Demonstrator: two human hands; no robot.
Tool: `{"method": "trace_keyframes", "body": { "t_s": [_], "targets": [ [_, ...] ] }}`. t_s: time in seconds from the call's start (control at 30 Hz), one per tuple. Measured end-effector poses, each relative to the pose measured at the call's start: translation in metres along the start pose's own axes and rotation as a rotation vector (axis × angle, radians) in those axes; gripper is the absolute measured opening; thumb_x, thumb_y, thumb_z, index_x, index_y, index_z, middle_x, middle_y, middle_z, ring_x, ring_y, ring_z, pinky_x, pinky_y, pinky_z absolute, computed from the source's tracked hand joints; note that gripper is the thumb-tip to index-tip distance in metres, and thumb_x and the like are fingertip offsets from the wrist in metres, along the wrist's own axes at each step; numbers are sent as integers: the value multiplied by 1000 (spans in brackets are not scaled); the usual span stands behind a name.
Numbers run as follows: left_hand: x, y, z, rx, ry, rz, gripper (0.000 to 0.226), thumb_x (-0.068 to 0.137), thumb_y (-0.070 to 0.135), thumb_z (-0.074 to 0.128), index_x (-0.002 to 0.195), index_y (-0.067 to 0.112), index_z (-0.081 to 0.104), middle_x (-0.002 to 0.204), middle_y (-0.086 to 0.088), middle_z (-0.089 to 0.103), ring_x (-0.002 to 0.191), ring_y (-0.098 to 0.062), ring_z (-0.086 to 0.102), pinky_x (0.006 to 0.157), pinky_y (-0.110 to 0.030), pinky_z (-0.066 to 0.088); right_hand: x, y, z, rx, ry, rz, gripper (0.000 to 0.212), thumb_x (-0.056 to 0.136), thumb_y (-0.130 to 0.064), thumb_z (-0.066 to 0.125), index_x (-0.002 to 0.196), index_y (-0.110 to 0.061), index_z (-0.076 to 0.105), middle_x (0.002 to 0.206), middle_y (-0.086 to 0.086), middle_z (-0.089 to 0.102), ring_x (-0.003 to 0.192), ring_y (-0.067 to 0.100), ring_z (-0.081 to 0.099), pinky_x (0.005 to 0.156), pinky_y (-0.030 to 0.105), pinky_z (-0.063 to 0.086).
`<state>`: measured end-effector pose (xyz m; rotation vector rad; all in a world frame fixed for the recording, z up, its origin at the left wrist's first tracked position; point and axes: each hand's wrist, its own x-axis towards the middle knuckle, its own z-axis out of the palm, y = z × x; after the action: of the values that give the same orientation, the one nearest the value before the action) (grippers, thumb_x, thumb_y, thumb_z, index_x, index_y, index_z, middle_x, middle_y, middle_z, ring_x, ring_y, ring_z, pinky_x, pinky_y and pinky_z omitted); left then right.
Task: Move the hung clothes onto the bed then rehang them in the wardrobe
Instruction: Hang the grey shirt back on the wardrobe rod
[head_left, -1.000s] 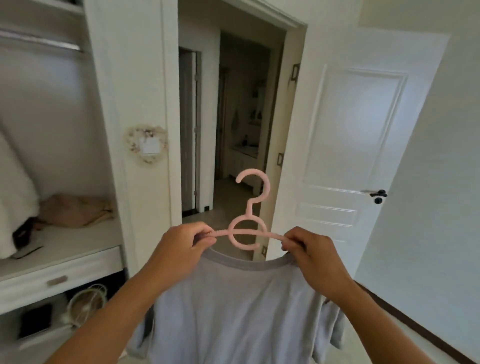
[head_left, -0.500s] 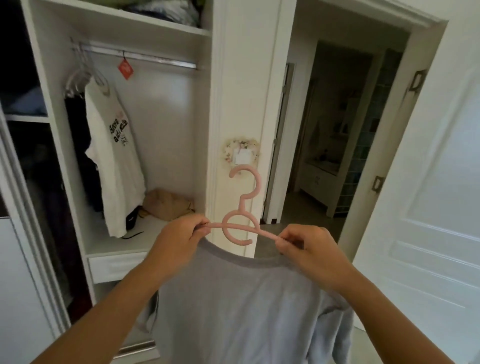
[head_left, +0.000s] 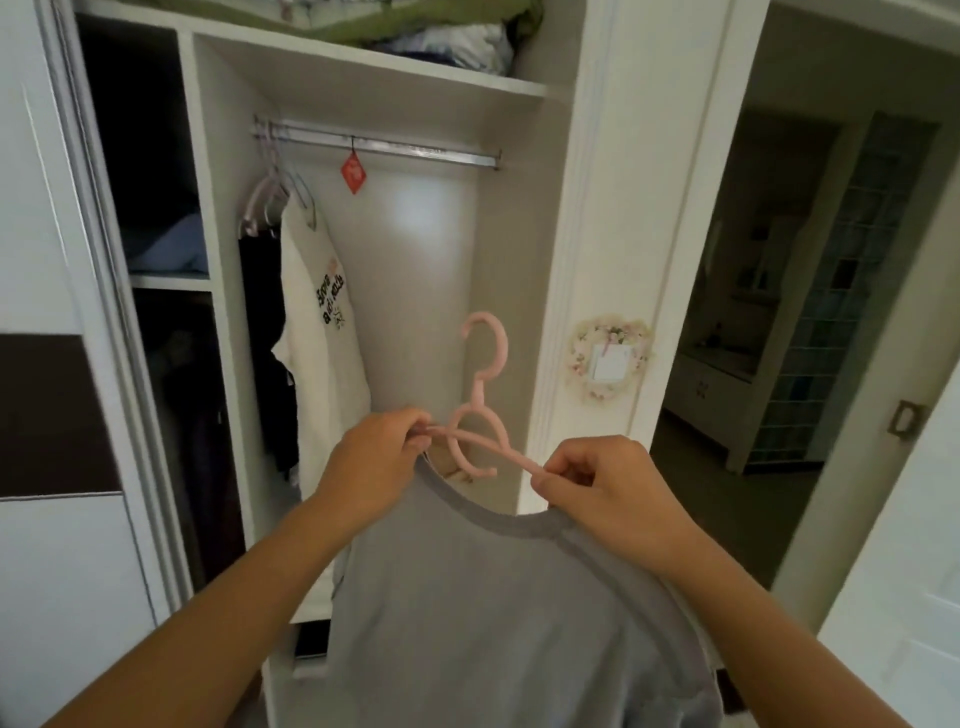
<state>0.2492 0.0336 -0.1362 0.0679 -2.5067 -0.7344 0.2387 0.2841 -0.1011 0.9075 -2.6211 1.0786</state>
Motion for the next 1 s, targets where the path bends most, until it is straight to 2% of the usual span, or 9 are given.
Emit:
{"method": "trace_keyframes", "body": {
  "t_s": [0.07,0.2,0.33,0.47,0.53,0.67,0.77,0.9,1.0],
  "targets": [
    [14,-16,-7,22,15,-11,19,99,28,54,116,24,63,107,5,67,98,-17,61,86,-40,51,28,-9,16,49,26,16,18,87,-27,70,69,-23,73,63,-1,66,55,8,54,59,32,48],
    [43,-46,-15,72,13,-34,24,99,28,53,121,24,60,113,-1,66,106,-21,60,89,-42,49,86,-19,46,88,31,70,25,85,-27,67,61,-22,69,56,-5,61,53,3,51,57,24,41],
    [73,-76,-20,95,32,-53,34,99,27,53,133,21,56,126,-3,62,118,-22,56,95,-35,46,141,-21,66,186,20,124,21,83,-25,65,69,-10,70,64,2,65,61,10,55,61,28,42],
    [110,-101,-23,121,39,-93,33,100,28,53,133,22,55,126,0,62,114,-18,57,88,-28,45,200,-19,81,276,16,140,22,85,-20,64,67,-7,67,49,-10,52,50,4,46,55,24,35],
    [130,-110,-25,125,58,-116,34,100,28,52,133,22,55,125,0,62,112,-17,58,88,-29,47,231,-19,88,322,13,140,22,85,-20,63,67,-8,67,46,-13,52,49,2,47,55,23,36],
    [168,-129,-28,164,111,-126,35,100,29,53,134,22,55,127,0,63,115,-17,58,94,-35,48,292,-25,101,400,41,118,22,85,-19,61,79,-1,71,61,-3,63,63,12,56,60,28,42],
    [194,-143,-31,209,110,-129,35,102,24,50,137,19,53,133,-3,60,121,-19,55,99,-33,45,335,-33,115,413,65,109,24,85,-22,61,80,0,70,70,10,67,67,18,58,63,30,43],
    [231,-168,-42,243,137,-106,35,102,20,47,136,16,54,132,-6,61,119,-21,57,98,-34,47,391,-47,134,400,110,92,37,85,-28,64,83,10,66,61,8,53,60,19,47,56,30,35],
    [255,-179,-54,281,150,-69,33,102,22,48,133,16,57,128,-3,63,116,-21,58,94,-35,48,422,-59,144,379,111,75,35,86,-24,64,72,7,63,57,6,46,54,20,42,51,28,31]
  ]
}}
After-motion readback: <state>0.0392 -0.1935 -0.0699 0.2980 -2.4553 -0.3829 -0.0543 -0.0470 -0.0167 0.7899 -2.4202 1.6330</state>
